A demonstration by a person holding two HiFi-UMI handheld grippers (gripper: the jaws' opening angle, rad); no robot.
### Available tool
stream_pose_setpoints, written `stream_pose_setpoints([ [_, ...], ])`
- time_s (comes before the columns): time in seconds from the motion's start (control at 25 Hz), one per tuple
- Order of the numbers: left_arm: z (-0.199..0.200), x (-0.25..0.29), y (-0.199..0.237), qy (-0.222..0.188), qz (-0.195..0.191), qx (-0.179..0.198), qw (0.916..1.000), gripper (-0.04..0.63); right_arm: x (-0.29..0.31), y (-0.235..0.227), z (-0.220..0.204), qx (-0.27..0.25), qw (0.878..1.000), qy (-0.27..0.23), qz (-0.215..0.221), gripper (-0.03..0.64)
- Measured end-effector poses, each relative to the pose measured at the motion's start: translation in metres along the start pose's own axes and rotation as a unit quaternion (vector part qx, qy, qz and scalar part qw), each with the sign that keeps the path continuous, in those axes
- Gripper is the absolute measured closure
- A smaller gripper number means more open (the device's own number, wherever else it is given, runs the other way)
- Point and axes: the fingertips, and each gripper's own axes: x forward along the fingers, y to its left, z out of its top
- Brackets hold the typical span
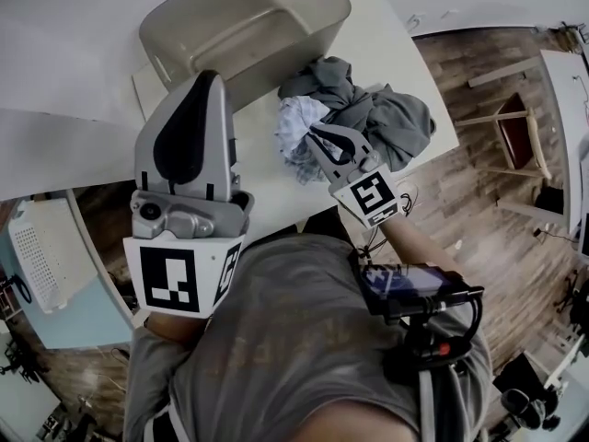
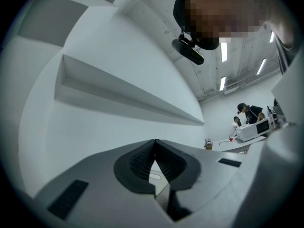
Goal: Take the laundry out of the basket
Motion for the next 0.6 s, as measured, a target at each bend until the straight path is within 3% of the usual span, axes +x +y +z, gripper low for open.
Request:
stream_pose_setpoints([
  [0.32, -0.005, 0.015, -0.007, 0.007, 0.015, 0.000, 0.9999, 0.588, 0.027, -0.017, -0.008, 0.043, 0.999, 0.016, -0.005, 0.567],
  [0.48, -0.004, 0.019, -0.009, 0.006, 0.030, 0.003, 0.9995, 0.588, 0.033, -0.020, -0.015, 0.045, 0.998, 0.039, 0.012, 0.489],
  [0.6, 0.001, 0.019, -0.006, -0.002, 0.045, 0.006, 0.9990, 0.588, 0.035, -0.026, -0.010, 0.045, 0.998, 0.036, 0.020, 0.488],
])
